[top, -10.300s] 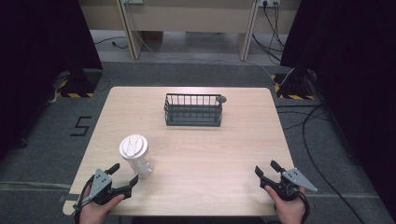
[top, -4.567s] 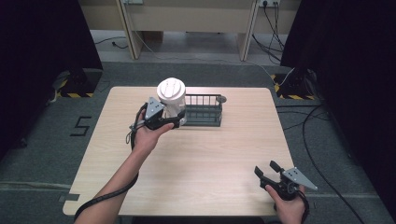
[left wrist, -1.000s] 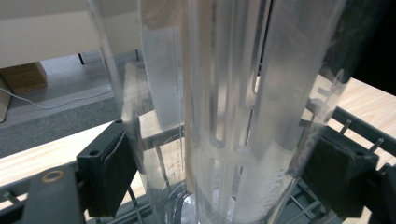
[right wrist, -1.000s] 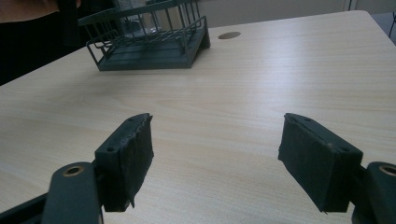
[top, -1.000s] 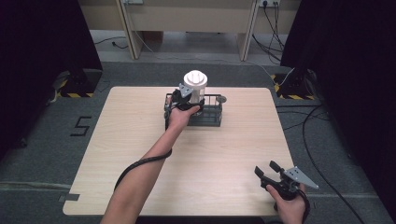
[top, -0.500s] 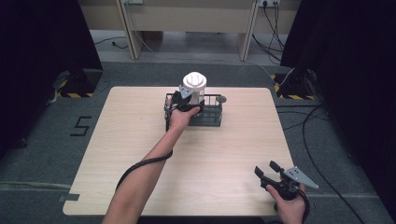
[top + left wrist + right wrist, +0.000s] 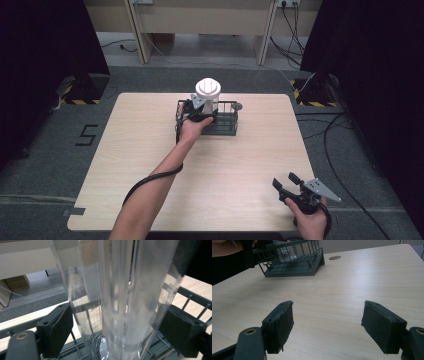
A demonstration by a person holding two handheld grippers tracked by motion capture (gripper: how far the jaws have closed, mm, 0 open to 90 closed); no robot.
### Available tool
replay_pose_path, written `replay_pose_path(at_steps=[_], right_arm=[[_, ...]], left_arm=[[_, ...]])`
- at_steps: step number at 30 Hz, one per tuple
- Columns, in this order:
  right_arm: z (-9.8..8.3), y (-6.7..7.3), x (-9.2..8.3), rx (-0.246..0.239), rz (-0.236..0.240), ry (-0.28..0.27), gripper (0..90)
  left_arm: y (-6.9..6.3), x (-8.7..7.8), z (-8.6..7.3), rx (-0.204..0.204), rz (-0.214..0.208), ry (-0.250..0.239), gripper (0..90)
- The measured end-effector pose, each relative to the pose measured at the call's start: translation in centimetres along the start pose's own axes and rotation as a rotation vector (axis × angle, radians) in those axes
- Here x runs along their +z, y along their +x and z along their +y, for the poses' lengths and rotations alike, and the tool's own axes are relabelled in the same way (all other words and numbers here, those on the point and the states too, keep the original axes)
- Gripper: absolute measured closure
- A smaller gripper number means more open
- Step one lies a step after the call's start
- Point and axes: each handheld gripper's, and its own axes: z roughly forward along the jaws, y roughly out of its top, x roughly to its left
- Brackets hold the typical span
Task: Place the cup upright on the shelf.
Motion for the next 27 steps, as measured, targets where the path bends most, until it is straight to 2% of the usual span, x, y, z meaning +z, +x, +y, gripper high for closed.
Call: replay_pose_path(at_steps=[13, 20, 27], right_arm=[[0.0, 0.0, 0.0, -0.003, 0.000, 0.003, 25.6], [0.0, 0.0, 0.0, 0.002, -0.001, 0.009, 25.6], [0.0, 0.1, 0.1, -0.006, -0.006, 0.005, 25.6]], left_arm=[[0.3, -1.6, -0.1, 0.012, 0.000, -0.037, 14.3], [0.3, -2.6, 0.0, 0.022, -0.009, -0.038, 14.2], [0.9, -4.1, -0.1, 0.028, -0.002, -0.047, 14.3]])
